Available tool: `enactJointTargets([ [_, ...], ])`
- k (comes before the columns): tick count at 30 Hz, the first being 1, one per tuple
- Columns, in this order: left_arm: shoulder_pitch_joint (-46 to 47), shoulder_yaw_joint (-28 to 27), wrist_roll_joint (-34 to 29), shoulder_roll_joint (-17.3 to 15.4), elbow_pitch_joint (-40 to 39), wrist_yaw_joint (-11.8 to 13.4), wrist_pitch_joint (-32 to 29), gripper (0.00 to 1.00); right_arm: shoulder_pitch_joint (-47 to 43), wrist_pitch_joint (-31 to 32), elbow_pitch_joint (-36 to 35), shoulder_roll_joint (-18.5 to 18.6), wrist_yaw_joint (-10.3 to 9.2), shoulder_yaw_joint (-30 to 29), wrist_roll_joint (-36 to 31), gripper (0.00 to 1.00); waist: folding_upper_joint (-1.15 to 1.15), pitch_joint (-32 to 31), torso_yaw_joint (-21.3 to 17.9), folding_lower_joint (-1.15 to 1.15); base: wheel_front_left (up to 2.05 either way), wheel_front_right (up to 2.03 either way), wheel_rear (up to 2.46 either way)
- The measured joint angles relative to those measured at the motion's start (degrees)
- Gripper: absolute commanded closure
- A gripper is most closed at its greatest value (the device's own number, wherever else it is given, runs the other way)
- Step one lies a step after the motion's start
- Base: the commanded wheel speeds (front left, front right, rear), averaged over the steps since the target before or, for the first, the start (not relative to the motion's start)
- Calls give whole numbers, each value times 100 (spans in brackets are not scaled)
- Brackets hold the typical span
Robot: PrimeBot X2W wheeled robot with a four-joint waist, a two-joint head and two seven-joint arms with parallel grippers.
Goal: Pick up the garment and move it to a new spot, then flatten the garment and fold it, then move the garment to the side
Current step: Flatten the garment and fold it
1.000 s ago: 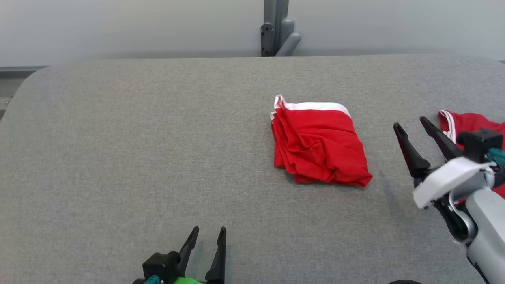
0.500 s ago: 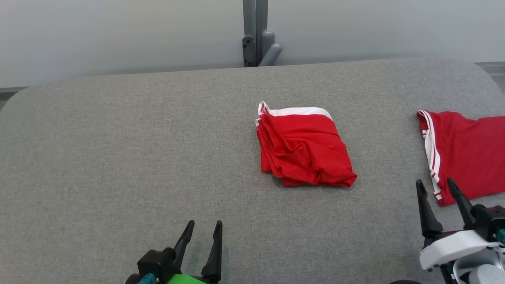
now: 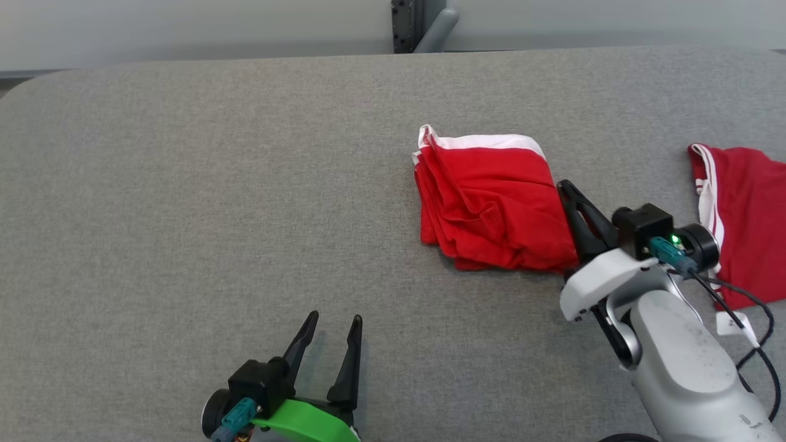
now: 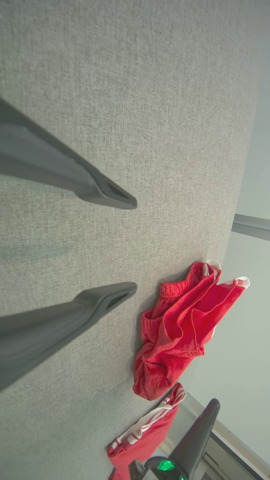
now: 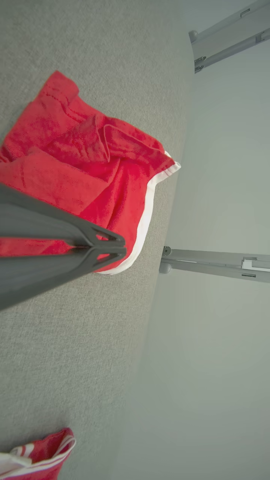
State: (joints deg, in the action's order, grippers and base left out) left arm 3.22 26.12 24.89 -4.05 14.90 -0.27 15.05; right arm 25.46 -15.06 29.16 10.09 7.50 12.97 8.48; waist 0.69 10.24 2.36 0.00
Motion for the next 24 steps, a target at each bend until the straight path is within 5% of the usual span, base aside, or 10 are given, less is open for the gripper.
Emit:
enactJointTargets([
  [9,154,-21,-25,82,60,-79,1,0,707,0,1190,-258,0,497,-222,100,0,285,446,0,0,0,0],
  [24,120,-162,-16,111,42,-82,1,0,529,-10,1653,-485,0,1764,380,100,0,268,621,0,0,0,0],
])
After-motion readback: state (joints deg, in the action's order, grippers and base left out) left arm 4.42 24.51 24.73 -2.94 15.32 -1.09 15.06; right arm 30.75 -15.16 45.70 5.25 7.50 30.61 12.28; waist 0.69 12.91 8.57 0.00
